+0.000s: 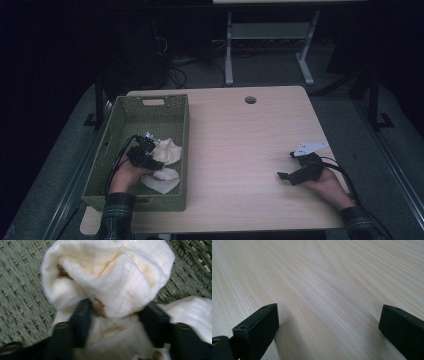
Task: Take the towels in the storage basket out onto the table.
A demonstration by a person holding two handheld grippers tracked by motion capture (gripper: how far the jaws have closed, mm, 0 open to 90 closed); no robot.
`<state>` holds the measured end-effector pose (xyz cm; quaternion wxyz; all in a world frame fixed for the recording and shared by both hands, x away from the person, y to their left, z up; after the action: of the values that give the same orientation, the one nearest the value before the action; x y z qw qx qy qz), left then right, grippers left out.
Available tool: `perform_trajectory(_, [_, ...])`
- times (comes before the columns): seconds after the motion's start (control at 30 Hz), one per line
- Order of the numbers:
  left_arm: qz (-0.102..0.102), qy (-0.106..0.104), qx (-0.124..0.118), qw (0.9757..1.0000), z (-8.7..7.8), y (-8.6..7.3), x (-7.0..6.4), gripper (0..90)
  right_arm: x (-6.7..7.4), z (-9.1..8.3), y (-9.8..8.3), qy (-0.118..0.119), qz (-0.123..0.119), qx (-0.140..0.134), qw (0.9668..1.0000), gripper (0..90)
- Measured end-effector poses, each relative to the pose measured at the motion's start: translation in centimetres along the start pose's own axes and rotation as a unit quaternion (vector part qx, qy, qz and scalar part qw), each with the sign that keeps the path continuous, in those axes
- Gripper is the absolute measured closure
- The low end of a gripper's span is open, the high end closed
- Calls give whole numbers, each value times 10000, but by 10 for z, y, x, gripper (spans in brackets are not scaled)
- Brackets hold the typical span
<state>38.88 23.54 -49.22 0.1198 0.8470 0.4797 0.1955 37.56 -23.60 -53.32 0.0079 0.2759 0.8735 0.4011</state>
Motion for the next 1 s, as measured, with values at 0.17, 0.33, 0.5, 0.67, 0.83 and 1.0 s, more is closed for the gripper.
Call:
perform_trajectory(0.17, [-315,-177,-264,9990,-13,4,5,735,0,0,0,0,-1,0,10000,26])
perform_trajectory(0.33, [-530,-259,-516,9969,-19,6,8,748,0,0,0,5,1,-10,10000,26])
perform_trajectory(0.5, [-639,-302,-797,9943,-27,8,12,755,0,0,0,0,0,-1,10000,26])
perform_trajectory(0.67, [-733,-398,-1192,9894,-39,12,15,759,0,0,0,-2,3,-2,10000,26])
perform_trajectory(0.83, [-843,-552,-1674,9807,-53,19,16,759,0,0,0,1,3,-12,10000,26])
perform_trajectory(1.0, [-878,-596,-2142,9710,-71,27,17,762,0,0,0,-5,0,-1,10000,26])
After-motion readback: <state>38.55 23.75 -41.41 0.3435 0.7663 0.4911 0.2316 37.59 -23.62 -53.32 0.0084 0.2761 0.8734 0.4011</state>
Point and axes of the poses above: each handheld gripper's, and its own axes: z roughly forward along the jaws, y roughly out of its top, x roughly to its left, the point moved 7 cm from there along z, roughly forward along the jaws, and after that the axes turned 14 degrees about y, right-handed, at the moved point
